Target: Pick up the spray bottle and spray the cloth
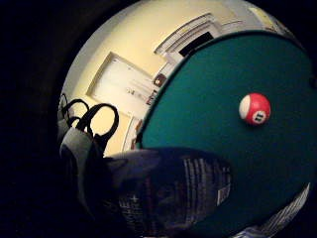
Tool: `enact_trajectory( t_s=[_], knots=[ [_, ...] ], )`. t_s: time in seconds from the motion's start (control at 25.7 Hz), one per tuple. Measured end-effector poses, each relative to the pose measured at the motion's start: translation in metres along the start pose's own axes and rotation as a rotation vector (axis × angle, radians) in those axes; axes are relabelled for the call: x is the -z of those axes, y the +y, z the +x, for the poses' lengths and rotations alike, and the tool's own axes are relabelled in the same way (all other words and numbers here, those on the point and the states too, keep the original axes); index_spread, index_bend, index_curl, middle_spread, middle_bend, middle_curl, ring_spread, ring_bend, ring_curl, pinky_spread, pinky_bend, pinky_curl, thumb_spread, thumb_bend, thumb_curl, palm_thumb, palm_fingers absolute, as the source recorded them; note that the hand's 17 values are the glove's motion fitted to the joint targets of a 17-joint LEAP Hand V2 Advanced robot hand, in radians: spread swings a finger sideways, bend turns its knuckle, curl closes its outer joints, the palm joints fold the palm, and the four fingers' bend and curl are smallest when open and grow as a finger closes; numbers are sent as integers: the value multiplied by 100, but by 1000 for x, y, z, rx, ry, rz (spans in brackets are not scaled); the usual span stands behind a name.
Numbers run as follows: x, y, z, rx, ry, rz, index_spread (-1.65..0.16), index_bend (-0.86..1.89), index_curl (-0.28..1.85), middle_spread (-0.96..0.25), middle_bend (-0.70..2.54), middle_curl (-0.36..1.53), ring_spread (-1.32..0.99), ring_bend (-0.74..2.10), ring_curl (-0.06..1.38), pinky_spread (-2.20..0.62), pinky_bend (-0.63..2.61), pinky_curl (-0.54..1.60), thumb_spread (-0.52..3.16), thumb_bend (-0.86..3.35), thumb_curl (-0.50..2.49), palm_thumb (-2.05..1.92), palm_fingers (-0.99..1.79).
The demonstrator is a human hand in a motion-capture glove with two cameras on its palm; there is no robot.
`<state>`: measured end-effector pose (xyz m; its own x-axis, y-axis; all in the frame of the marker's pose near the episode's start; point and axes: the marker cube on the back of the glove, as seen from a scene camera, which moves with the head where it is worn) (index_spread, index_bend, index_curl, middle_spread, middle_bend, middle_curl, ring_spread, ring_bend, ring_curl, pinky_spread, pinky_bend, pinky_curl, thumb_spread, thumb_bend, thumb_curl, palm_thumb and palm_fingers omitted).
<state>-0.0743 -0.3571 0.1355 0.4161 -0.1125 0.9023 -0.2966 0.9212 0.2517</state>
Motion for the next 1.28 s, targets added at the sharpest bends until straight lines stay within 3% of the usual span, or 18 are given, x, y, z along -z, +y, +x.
enact_trajectory(
  t_s=[0.31, 0.7, 1.01, 1.28],
  knots=[
    [2, 8, 4, -23, -28, -74, -30, 33, 62, -20, 68, 56, -20, 69, 46, -28, 41, 41, 36, -3, 86, 89, 129],
    [9, 20, 24, -67, 24, -146, -32, 19, 55, -21, 58, 51, -18, 61, 43, -4, 17, 35, 75, -7, 72, 69, 100],
    [44, 45, 13, -64, 243, -170, -37, 11, 47, -17, 21, 40, -14, 53, 42, 9, 30, 38, 86, -7, 58, 52, 61],
    [87, 87, -9, -9, 480, -257, -40, 13, 41, -15, 18, 37, -11, 44, 37, 16, 30, 36, 91, -5, 50, 46, 46]
  ],
)
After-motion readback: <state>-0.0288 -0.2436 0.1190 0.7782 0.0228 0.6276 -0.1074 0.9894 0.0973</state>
